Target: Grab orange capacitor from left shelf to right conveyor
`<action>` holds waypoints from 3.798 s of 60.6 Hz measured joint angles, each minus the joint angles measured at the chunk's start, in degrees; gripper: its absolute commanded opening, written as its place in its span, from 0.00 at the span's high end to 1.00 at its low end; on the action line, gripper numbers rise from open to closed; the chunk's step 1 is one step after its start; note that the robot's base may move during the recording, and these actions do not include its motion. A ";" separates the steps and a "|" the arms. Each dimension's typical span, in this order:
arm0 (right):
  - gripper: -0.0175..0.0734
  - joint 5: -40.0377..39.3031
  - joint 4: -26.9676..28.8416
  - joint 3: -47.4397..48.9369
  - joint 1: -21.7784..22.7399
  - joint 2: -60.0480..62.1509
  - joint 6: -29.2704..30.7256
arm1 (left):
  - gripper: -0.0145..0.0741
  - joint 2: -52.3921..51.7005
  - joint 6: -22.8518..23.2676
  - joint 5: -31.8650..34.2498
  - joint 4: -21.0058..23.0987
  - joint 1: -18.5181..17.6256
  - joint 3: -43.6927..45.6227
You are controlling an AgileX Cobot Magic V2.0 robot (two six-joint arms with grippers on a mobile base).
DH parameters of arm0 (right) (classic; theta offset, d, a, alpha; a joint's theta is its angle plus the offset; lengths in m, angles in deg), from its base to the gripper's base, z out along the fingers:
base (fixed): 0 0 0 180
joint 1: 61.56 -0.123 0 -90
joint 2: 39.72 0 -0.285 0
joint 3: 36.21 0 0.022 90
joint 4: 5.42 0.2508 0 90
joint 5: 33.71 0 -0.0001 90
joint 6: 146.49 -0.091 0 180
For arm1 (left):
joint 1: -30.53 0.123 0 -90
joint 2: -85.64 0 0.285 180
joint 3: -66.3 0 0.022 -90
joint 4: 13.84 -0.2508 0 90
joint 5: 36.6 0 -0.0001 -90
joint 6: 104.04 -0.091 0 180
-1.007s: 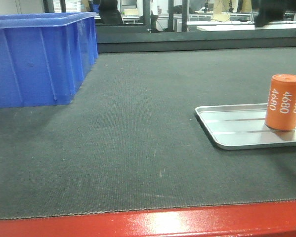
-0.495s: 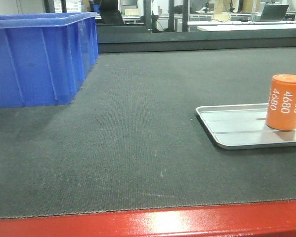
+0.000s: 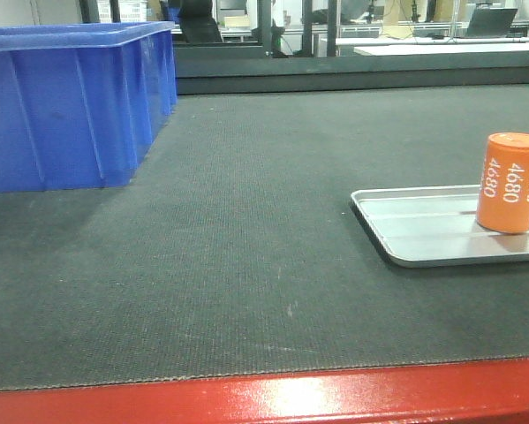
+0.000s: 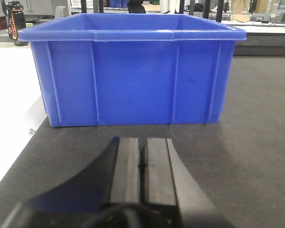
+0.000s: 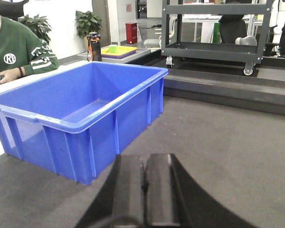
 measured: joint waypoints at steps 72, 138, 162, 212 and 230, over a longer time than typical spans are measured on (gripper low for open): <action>0.75 26.66 101.55 -19.79 0.00 36.22 104.58 | 0.98 0.00 0.00 0.00 0.00 0.00 0.00; 0.75 5.05 106.49 -46.09 13.37 48.42 105.33 | 0.98 0.00 0.00 0.00 0.00 0.00 0.00; 0.75 6.59 104.26 -46.45 13.48 48.42 103.26 | 0.98 0.00 0.00 0.00 0.00 0.00 0.00; 0.75 12.09 103.92 -46.45 13.48 48.42 103.26 | 0.98 0.00 0.00 0.00 0.00 0.00 0.00; 0.75 12.13 103.92 -46.45 13.48 48.42 103.26 | 0.98 0.00 0.00 0.00 0.00 0.00 0.00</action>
